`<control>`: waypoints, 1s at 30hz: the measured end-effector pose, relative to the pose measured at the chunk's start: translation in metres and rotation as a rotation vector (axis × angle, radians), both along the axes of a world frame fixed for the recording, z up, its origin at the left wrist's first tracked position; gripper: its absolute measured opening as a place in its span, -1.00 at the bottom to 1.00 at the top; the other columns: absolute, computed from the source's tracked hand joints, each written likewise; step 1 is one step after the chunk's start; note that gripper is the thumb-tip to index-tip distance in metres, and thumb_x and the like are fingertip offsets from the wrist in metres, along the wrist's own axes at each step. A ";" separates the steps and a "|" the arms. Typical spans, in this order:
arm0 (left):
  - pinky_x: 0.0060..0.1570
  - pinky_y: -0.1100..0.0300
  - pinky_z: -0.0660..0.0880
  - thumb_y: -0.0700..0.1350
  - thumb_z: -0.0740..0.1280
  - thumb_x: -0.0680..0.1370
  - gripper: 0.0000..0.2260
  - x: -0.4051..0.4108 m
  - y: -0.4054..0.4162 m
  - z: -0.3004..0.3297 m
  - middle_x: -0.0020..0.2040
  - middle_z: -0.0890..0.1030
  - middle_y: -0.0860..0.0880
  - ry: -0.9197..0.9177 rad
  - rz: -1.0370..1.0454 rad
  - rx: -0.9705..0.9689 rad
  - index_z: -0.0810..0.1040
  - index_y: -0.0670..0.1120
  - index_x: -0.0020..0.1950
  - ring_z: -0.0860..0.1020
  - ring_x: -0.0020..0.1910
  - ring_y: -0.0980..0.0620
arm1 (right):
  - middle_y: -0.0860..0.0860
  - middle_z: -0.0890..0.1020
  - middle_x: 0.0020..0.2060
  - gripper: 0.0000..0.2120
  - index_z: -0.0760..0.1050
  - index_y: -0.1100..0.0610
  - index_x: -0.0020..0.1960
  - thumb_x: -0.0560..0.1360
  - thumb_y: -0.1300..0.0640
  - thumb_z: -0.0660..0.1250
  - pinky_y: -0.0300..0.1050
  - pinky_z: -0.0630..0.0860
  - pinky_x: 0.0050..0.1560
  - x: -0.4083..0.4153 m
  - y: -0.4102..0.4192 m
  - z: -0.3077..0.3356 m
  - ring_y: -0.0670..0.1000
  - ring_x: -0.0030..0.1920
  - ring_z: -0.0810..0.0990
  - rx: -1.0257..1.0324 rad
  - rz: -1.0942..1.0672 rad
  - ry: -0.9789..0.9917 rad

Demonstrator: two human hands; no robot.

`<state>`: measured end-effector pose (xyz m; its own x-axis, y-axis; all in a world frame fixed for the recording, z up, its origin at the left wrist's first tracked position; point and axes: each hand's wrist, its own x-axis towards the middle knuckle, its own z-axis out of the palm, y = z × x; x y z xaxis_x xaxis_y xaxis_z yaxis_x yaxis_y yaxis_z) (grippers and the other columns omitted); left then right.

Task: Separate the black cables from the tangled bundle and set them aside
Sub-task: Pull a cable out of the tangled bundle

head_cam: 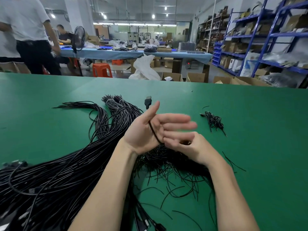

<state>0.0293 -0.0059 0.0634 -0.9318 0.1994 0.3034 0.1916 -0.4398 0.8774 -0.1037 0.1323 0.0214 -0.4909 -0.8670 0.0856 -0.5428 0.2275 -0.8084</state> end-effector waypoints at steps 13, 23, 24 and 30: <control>0.57 0.15 0.13 0.23 -0.01 0.68 -0.41 -0.017 0.008 -0.012 0.55 0.34 -0.01 -0.465 0.329 -0.568 0.24 -0.09 0.61 0.35 0.50 0.13 | -0.22 0.67 -0.38 -0.81 0.70 -0.09 -0.25 0.52 0.03 0.40 -0.41 0.40 -0.36 -0.002 0.001 0.045 -0.23 -0.33 0.57 -0.166 -0.126 0.271; 0.61 0.01 -0.08 0.29 -0.10 0.62 -0.39 -0.028 0.010 -0.013 0.56 0.29 0.19 -0.156 0.672 -0.267 0.23 0.05 0.59 0.17 0.57 0.20 | 0.14 0.75 -0.14 -0.89 0.59 0.14 0.13 0.64 0.24 0.32 -0.27 0.46 -0.36 0.017 0.001 0.055 -0.06 -0.42 0.48 -0.356 0.122 -0.358; 0.61 0.03 -0.04 0.23 -0.12 0.64 -0.42 -0.027 0.011 -0.011 0.56 0.29 0.15 -0.115 0.634 -0.164 0.22 0.03 0.59 0.20 0.56 0.19 | 0.10 0.75 -0.19 -0.93 0.55 0.16 0.10 0.64 0.21 0.32 -0.26 0.47 -0.35 0.018 0.001 0.054 -0.06 -0.42 0.49 -0.327 0.134 -0.357; 0.59 0.05 0.06 0.14 -0.15 0.70 -0.42 -0.014 0.013 -0.001 0.59 0.28 -0.10 0.013 0.414 0.197 0.17 -0.16 0.61 0.25 0.57 0.01 | 0.01 0.57 -0.45 -0.65 0.62 0.06 -0.28 0.55 -0.15 0.37 -0.28 0.48 -0.27 0.025 -0.010 0.034 -0.07 -0.41 0.50 -0.230 0.182 -0.353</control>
<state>0.0150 0.0074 0.0623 -0.9167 -0.2515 0.3105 0.3968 -0.4818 0.7813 -0.0785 0.1226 0.0549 -0.3662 -0.9198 0.1411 -0.2397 -0.0532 -0.9694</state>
